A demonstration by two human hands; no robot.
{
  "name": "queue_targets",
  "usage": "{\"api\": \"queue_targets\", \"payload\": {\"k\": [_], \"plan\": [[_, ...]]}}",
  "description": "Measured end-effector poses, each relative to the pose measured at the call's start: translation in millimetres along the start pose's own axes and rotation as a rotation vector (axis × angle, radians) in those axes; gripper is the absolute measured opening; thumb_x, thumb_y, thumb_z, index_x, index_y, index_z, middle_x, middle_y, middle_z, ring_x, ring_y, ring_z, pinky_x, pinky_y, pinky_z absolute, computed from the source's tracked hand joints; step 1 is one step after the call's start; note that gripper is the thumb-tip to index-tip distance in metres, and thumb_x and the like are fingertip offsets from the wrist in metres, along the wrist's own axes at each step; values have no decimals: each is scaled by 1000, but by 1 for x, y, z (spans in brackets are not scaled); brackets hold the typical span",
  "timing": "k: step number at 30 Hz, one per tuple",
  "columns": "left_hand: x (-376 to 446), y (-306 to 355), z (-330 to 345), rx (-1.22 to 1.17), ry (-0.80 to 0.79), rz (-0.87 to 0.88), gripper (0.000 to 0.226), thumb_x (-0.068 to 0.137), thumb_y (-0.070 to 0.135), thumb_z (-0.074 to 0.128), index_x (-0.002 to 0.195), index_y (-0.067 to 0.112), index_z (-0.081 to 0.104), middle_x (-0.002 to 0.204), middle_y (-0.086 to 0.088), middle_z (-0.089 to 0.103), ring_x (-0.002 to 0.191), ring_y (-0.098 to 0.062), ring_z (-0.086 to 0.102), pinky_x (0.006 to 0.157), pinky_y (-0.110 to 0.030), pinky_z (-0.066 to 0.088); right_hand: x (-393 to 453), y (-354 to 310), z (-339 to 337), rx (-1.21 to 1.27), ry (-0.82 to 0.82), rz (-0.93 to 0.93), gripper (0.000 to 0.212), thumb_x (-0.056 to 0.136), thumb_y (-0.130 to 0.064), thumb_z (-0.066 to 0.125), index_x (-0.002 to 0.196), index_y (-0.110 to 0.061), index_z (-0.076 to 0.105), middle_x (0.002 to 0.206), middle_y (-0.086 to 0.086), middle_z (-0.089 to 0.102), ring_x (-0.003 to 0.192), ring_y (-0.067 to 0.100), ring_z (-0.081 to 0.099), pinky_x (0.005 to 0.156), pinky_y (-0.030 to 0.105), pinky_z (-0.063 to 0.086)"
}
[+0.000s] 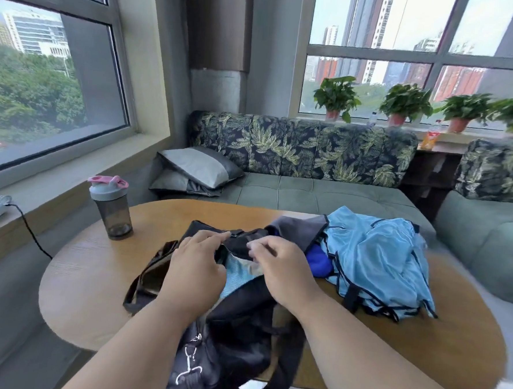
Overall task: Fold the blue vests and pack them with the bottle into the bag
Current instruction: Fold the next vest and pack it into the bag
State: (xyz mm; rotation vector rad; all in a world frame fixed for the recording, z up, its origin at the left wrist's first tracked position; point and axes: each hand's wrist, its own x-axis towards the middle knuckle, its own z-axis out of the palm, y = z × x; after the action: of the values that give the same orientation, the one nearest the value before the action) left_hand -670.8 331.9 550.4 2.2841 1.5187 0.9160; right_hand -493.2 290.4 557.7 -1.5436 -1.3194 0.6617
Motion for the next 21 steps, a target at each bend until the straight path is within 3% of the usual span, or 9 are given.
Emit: {"api": "queue_targets", "payload": {"k": [4,7,9,12,15,17,19,21], "plan": [[-2,48,25,-56,-100,70,63,87,9,57,146,30,59,137,15,57,131,-15,47,114,-29,36,-14,31,-58,304,205,174,31,106,-38,54,94,-23,78,89,1,79,87,17,73,87,32,57],[-2,79,45,-53,-175,101,62,88,16,58,149,29,57,140,12,55,133,-17,45,115,-31,38,-27,73,-103,277,359,256,20,101,-41,58,98,-27,73,96,1,75,89,17,70,85,36,54],[-2,90,54,-50,-214,112,63,86,21,57,149,29,58,139,14,55,132,-18,48,114,-36,41,-36,102,-125,185,460,322,19,97,-41,60,113,-34,66,98,0,71,90,17,69,84,41,55],[-2,109,73,8,-265,127,63,86,24,57,149,33,57,139,18,55,131,-15,49,112,-38,42,-44,154,-156,97,584,433,52,90,-45,66,137,-34,48,92,-1,66,82,22,67,81,47,58],[0,122,85,155,-224,125,61,89,29,60,149,40,54,143,19,54,134,-16,45,112,-38,36,-38,189,-174,-60,474,568,92,82,-59,70,156,-36,21,126,-2,64,94,24,68,71,38,56],[-2,128,89,203,-189,121,60,90,31,60,149,42,54,141,20,55,135,-15,42,114,-36,29,-29,199,-180,-141,416,619,99,87,-59,70,163,-31,13,141,-1,56,101,26,65,68,33,49],[-4,129,93,224,-153,124,59,89,32,60,147,42,56,139,21,57,136,-15,41,116,-36,24,-21,205,-183,-197,398,632,79,92,-55,67,156,-25,32,132,-1,61,97,25,64,72,34,53],[-6,127,94,216,-147,122,57,89,32,60,146,42,57,139,22,57,136,-14,40,118,-35,22,-15,212,-184,-233,413,619,41,97,-48,62,129,-22,55,113,1,66,92,26,64,80,39,57]]}}
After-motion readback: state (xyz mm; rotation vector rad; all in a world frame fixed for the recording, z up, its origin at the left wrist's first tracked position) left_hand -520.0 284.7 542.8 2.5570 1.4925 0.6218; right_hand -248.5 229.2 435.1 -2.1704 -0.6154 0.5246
